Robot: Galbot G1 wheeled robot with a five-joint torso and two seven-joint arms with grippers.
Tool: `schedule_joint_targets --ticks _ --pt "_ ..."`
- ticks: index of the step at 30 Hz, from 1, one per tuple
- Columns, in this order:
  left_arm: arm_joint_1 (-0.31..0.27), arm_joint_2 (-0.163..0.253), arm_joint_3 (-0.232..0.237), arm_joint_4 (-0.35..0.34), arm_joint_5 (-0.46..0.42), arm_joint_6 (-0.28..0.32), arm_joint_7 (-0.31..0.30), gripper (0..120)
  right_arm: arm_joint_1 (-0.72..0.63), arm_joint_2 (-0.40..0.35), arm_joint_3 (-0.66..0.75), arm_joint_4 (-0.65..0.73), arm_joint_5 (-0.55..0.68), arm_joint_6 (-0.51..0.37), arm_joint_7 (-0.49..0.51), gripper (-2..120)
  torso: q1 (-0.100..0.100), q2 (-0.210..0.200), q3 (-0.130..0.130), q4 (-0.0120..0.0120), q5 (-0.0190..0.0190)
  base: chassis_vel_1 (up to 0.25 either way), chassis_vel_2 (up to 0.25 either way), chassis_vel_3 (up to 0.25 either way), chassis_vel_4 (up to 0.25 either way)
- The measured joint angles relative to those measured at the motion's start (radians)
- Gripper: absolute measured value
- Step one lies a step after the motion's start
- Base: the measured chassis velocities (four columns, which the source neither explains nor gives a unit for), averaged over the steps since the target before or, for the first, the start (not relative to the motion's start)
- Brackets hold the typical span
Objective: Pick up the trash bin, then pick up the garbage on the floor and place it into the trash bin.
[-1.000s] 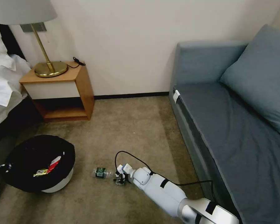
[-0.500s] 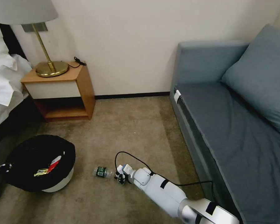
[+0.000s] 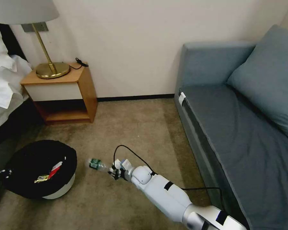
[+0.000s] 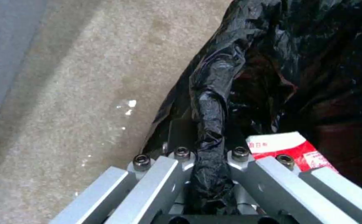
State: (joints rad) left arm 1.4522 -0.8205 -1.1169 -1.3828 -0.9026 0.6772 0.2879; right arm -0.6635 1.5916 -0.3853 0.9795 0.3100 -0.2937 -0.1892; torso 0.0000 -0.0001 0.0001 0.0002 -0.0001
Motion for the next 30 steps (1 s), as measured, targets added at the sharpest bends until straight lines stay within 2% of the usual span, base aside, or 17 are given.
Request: schedule_joint_targets --ticks 4,12,16,18,21,24,25,30 --pt "-0.005 -0.006 0.010 -0.009 0.002 0.000 -0.003 3 -0.007 -0.058 0.014 0.128 0.066 -0.032 0.024 33 0.000 0.000 0.000 -0.0003 0.0000 0.000 0.000 0.000 0.000" --pt "-0.008 -0.008 0.020 -0.018 0.005 0.000 -0.005 3 0.027 -0.107 0.058 0.243 0.158 -0.062 0.066 33 0.000 0.000 0.000 -0.0003 0.0002 0.000 0.000 0.000 0.000" --pt "-0.010 -0.011 0.028 -0.019 0.013 0.000 -0.005 3 0.047 -0.123 0.037 0.317 0.202 -0.071 0.078 33 0.000 0.000 0.000 -0.0003 0.0003 0.000 0.000 0.000 0.000" --pt "-0.014 -0.015 0.039 -0.021 0.020 0.000 -0.005 3 0.060 -0.126 -0.018 0.386 0.232 -0.076 0.091 33 0.000 0.000 0.000 -0.0001 0.0003 0.000 0.000 0.000 0.000" --pt "-0.018 -0.021 0.048 -0.027 0.024 0.000 -0.006 3 0.079 -0.111 -0.084 0.439 0.258 -0.079 0.108 33 0.000 0.000 0.000 -0.0002 0.0003 0.000 0.000 0.000 0.000" --pt "-0.014 -0.027 0.053 -0.041 0.027 0.001 -0.007 3 0.117 -0.061 -0.179 0.468 0.295 -0.086 0.129 33 0.000 0.000 0.000 -0.0001 0.0003 0.000 0.000 0.000 0.000" --pt "-0.010 -0.029 0.053 -0.044 0.029 0.001 -0.007 3 0.137 -0.029 -0.220 0.464 0.304 -0.087 0.135 33 0.000 0.000 0.000 0.0001 0.0002 0.000 0.000 0.000 0.000" --pt "-0.005 -0.029 0.052 -0.051 0.029 0.001 -0.007 3 0.189 0.016 -0.295 0.382 0.307 -0.087 0.162 33 0.000 0.000 0.000 0.0005 0.0002 0.000 0.000 0.000 0.000"
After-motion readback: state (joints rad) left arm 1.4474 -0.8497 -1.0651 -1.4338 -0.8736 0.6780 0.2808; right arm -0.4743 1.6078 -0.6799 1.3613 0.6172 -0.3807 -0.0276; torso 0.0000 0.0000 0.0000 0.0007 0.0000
